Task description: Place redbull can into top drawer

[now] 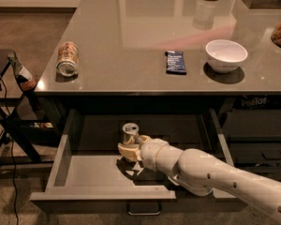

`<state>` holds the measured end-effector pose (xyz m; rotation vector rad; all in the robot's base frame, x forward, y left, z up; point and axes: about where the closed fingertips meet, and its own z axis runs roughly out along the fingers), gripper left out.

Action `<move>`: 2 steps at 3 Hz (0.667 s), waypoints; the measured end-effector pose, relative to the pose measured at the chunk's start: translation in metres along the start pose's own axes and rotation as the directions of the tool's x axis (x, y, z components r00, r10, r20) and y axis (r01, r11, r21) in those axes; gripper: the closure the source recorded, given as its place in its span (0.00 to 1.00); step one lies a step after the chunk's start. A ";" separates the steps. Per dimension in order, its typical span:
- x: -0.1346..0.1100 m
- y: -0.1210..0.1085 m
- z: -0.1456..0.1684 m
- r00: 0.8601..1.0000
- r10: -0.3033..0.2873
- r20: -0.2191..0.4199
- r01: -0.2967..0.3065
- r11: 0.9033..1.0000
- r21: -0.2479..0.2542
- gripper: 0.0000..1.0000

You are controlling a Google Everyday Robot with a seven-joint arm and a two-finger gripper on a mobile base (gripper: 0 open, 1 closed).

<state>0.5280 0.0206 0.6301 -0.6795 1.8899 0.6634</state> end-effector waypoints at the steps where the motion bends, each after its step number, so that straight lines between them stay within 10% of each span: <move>1: 0.000 0.000 0.000 1.000 0.000 0.000 0.000 1.000 0.000 0.57; 2: 0.000 0.000 0.000 1.000 0.000 0.000 0.000 1.000 0.000 0.34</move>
Offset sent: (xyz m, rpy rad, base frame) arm 0.0000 0.0000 0.0000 0.0000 0.0000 0.0000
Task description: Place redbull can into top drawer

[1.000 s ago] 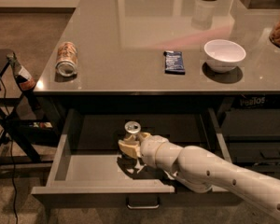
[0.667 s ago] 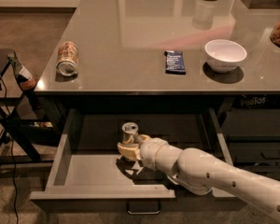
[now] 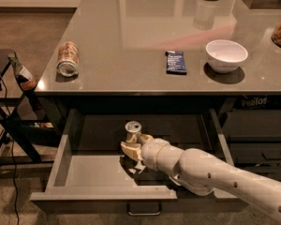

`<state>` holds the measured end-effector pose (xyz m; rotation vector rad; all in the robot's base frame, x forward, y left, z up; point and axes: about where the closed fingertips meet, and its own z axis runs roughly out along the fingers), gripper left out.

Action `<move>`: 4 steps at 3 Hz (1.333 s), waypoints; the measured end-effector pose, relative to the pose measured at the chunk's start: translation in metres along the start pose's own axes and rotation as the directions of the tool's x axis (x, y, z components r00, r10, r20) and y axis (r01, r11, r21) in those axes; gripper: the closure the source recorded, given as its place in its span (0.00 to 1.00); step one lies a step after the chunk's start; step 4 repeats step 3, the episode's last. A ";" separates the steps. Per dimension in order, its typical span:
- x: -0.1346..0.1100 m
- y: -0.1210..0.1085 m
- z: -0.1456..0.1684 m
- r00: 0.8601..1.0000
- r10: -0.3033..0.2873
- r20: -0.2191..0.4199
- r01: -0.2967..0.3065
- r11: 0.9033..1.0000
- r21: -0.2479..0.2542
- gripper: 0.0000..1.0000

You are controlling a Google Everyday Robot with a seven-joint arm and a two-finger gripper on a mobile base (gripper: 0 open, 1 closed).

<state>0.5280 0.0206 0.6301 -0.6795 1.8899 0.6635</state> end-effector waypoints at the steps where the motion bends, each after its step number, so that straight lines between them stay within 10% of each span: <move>1: 0.000 0.000 0.000 1.000 0.000 0.000 0.000 1.000 0.000 0.11; 4: 0.000 0.000 0.000 1.000 0.000 0.000 0.000 1.000 0.000 0.00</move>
Offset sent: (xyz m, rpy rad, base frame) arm 0.0000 0.0000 0.0000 0.0000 0.0000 0.0000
